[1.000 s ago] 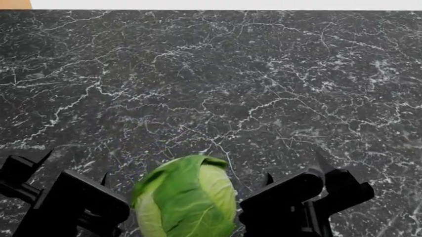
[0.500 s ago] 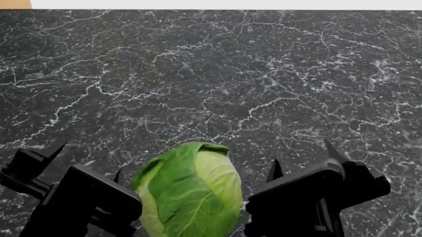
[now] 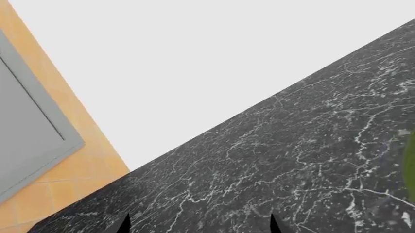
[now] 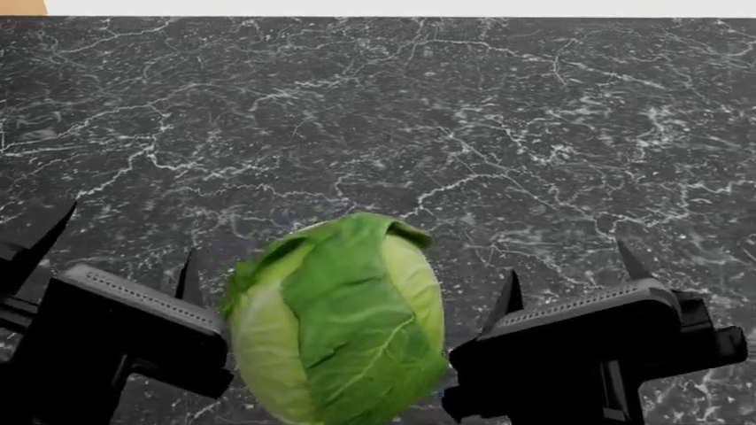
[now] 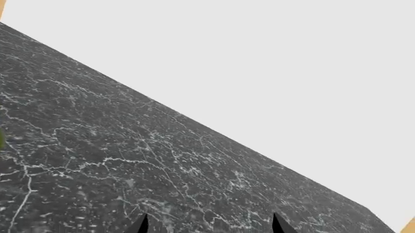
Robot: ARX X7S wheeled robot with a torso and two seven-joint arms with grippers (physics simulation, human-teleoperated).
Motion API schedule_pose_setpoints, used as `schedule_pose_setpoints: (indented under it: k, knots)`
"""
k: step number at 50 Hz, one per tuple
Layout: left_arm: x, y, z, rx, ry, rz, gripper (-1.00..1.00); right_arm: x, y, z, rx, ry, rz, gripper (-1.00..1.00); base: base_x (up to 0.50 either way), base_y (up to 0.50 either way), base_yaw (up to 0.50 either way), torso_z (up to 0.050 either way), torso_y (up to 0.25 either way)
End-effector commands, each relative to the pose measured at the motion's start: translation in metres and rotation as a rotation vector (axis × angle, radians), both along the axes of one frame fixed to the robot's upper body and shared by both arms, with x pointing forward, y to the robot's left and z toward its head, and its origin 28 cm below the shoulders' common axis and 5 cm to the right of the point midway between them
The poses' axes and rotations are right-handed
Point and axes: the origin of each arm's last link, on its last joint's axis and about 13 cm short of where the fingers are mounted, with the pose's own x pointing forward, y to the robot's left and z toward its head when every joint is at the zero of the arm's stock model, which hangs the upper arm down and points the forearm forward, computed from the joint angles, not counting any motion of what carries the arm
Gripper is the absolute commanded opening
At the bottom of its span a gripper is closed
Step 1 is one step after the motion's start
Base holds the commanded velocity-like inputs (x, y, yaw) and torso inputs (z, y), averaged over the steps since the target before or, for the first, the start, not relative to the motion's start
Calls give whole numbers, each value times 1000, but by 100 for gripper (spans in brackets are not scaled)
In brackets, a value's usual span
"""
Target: Place the broccoli and the cabbage on separate cutting boards.
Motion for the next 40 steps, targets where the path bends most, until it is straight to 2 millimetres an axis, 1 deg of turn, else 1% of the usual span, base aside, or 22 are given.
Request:
schedule_pose_setpoints:
  k: [1,4,7,11,23,32,40]
  knots:
    - [-19,-38,-7,-69,105,-361,100,-7,22,1,125,76,227,100,0,-500,0,0,0]
    - [-21,-39,-12,-66,119,-368,100,-8,20,11,158,40,227,100,0,-500,0,0,0]
    - [-22,-41,-11,-64,123,-374,100,-9,20,20,172,11,237,100,0,-500,0,0,3]
    - [-23,-44,-10,-62,120,-385,100,-10,19,24,171,3,244,100,0,-500,0,0,0]
    - [-23,-42,4,-66,89,-375,100,-10,21,22,175,7,260,100,1,-500,0,0,2]
    - [-24,-42,2,-67,93,-376,100,-10,22,24,176,4,263,100,5,-500,0,0,2]
    - [-23,-43,1,-69,97,-374,100,-10,20,20,186,10,261,100,6,-500,0,3,1]
